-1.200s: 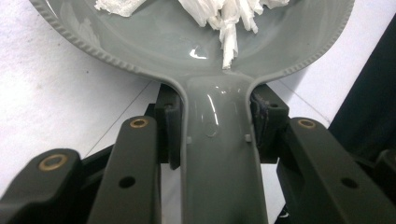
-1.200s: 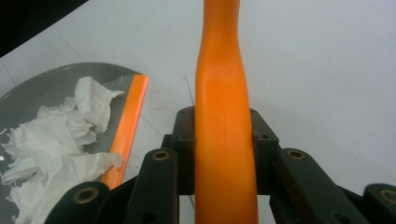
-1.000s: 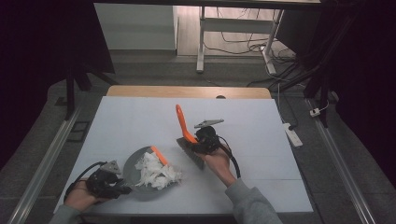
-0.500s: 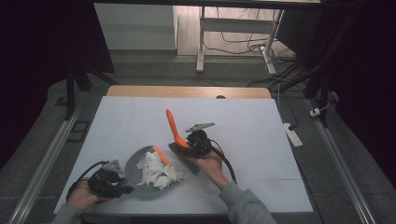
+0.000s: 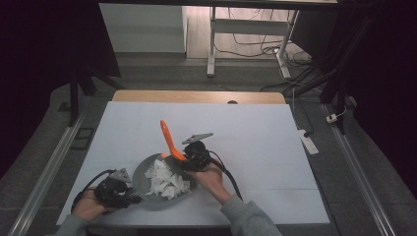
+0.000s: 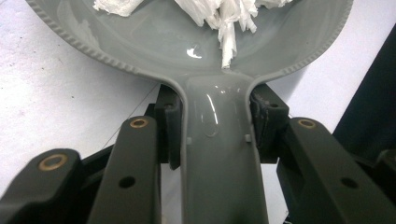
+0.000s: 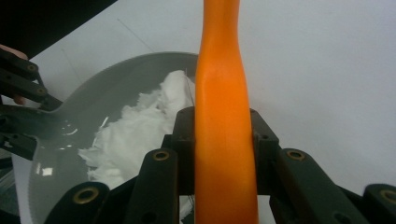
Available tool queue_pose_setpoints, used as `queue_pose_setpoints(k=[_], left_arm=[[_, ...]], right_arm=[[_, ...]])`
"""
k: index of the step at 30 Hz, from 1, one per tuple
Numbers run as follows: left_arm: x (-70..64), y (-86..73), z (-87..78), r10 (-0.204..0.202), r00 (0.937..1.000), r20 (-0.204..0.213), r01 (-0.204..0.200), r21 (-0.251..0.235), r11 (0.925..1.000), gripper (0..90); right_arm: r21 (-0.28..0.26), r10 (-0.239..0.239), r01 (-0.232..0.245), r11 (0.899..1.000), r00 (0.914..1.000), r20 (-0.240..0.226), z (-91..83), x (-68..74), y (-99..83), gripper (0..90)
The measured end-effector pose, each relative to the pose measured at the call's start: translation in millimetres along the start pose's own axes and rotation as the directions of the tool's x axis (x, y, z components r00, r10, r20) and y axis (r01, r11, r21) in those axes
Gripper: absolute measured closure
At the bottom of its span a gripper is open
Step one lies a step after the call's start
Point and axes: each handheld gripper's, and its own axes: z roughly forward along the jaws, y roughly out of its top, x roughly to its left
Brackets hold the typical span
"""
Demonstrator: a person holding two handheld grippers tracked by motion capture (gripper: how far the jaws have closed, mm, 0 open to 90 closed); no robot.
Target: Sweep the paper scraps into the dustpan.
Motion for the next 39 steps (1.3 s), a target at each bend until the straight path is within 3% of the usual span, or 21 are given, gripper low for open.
queue_pose_setpoints(k=[5,9,12,23,39], left_arm=[[0.4,0.1,0.3,-0.003,1.0,0.0,0.003,-0.002,1.0,61.9],[0.3,0.3,1.0,-0.005,1.0,0.001,0.005,-0.007,1.0,61.9],[0.9,-0.5,1.3,-0.007,1.0,0.001,0.007,-0.013,0.9999,61.9],[5.9,-4.8,1.3,-0.035,0.9993,-0.011,0.034,-0.063,0.9974,62.0],[6.4,-4.9,-3.2,-0.053,0.9985,-0.016,0.051,-0.111,0.9925,62.0]], right_arm=[[-0.008,-0.006,0.006,1.0,0.9997,-0.025,5.7,10.9,5.4,70.3],[-0.034,-0.012,0.009,0.999,0.9966,-0.082,7.5,19.9,9.2,70.3],[-0.054,-0.025,0.02,0.998,0.9959,-0.087,4.3,22.0,10.8,70.3],[-0.115,-0.019,0.016,0.993,0.9997,-0.018,-23.5,4.9,14.8,70.3],[-0.141,0.012,-0.011,0.99,0.9999,0.005,-39.0,-9.7,13.9,70.3]])
